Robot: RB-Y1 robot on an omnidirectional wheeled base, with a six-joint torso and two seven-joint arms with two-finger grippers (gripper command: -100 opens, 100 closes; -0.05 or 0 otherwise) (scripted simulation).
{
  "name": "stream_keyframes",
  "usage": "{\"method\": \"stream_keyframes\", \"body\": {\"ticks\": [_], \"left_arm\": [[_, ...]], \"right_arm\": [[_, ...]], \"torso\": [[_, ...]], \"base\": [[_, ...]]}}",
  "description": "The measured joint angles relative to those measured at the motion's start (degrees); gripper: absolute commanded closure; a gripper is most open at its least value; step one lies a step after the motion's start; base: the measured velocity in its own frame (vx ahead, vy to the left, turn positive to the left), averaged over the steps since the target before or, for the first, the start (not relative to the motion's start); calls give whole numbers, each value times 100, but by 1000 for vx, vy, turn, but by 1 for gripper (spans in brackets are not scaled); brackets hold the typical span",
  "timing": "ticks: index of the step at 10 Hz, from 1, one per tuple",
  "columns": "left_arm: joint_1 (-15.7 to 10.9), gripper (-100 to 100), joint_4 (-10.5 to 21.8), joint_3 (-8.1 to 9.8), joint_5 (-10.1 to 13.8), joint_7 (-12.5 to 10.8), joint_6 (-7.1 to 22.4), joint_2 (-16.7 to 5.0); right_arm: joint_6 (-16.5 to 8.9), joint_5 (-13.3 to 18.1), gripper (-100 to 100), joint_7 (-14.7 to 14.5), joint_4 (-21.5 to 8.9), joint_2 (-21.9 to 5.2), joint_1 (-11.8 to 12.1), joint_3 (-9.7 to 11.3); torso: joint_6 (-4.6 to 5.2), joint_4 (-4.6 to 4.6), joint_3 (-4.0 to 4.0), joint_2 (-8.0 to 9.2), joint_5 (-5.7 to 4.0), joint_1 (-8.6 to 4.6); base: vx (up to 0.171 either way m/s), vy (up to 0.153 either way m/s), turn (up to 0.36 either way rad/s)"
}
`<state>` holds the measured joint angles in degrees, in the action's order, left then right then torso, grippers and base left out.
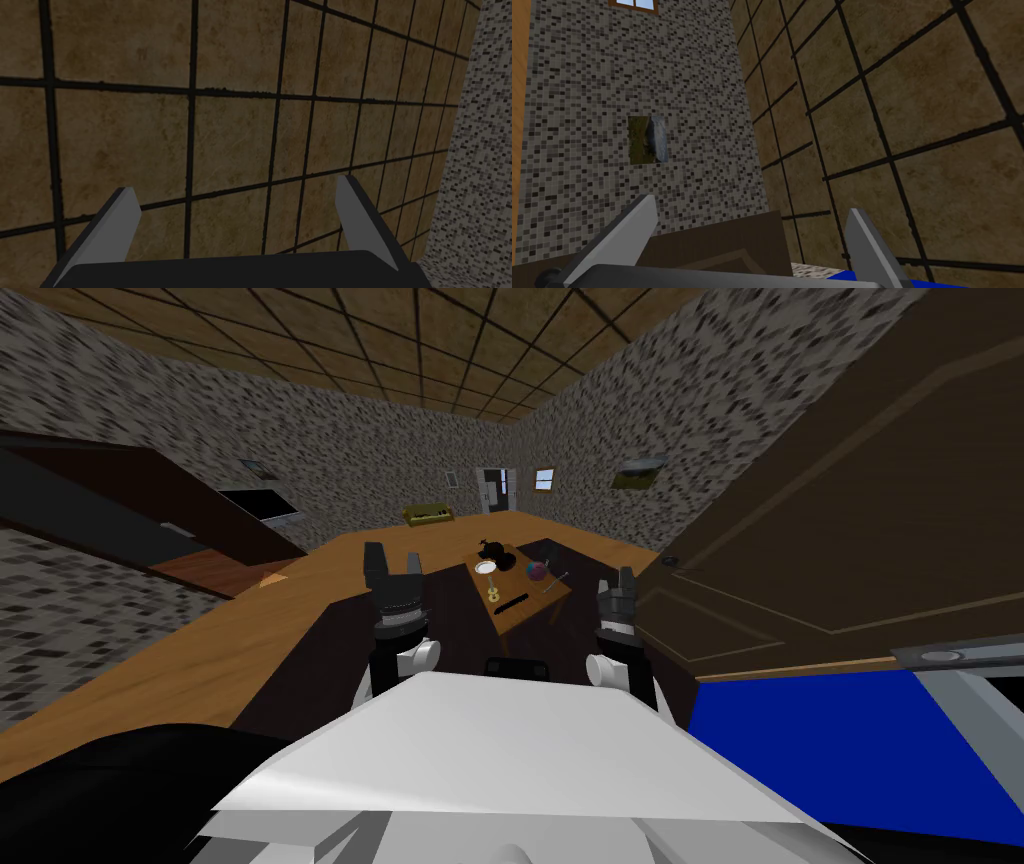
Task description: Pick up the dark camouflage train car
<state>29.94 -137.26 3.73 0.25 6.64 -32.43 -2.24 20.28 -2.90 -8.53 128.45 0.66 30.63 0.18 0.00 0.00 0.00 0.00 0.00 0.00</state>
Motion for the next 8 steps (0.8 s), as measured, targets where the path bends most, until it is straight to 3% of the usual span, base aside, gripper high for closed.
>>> {"method": "stream_keyframes", "body": {"ticks": [2, 8], "left_arm": [[-1, 0, 0, 0, 0, 0, 0, 0], [0, 0, 0, 0, 0, 0, 0, 0]], "right_arm": [[23, 70, -100, -26, -120, -270, -43, -25], [99, 609, -100, -285, -892, -1210, -383, -49]], "torso": [[-3, 1, 2, 4, 1, 3], [2, 3, 8, 14, 2, 7]], "base": [[-20, 17, 215], [-39, 29, 278]]}}
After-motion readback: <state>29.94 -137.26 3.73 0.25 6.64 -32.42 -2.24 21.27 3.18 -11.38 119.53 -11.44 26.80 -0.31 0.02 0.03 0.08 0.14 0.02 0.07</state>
